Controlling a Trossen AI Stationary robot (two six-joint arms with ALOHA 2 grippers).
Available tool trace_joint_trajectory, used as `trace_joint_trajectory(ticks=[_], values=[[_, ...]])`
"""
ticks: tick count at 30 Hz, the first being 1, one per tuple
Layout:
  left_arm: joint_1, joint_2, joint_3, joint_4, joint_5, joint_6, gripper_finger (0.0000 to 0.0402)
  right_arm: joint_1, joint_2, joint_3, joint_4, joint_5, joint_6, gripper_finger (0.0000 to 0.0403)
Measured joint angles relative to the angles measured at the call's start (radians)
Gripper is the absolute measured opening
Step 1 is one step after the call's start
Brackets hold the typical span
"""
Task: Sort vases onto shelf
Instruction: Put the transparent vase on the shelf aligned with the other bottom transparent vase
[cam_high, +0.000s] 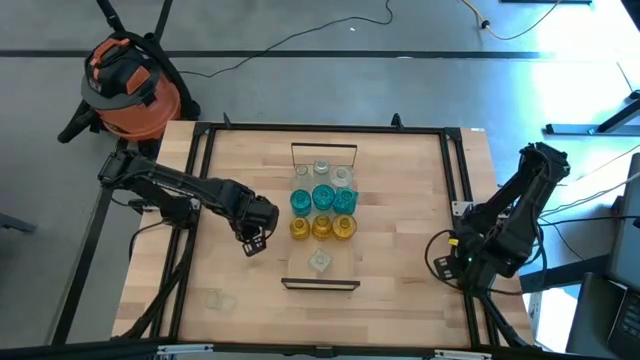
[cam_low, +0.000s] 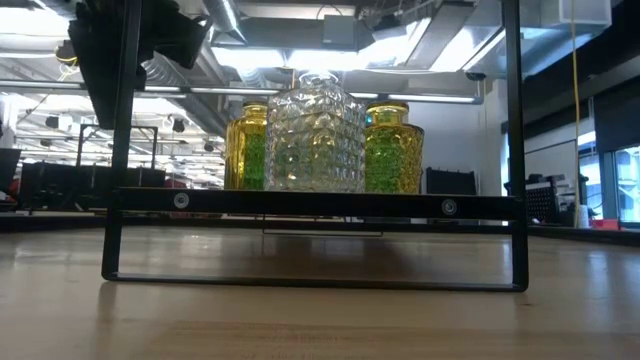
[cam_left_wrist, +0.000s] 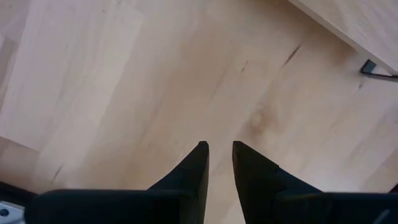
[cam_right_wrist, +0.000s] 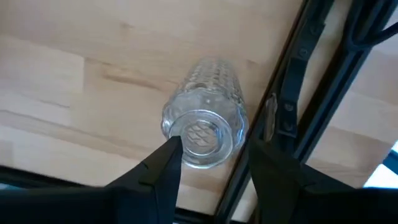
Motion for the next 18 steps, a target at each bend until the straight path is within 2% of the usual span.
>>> trace_joint_trajectory(ticks=[4, 9, 18], values=[[-0.006, 0.000, 0.000, 0.000, 0.006, 0.000, 0.0064, -0.001, -0.003, -0.027, 0.016, 0.013, 0.006, 0.0170], [-0.005, 0.000, 0.000, 0.001, 0.006, 0.000, 0.0064, -0.001, -0.012, -0.035, 0.039, 0.108, -0.002, 0.0170], [0.008, 0.000, 0.000, 0.020, -0.014, 0.004, 0.0064, -0.002, -0.012, -0.037, -0.018, 0.069, -0.013, 0.0170]])
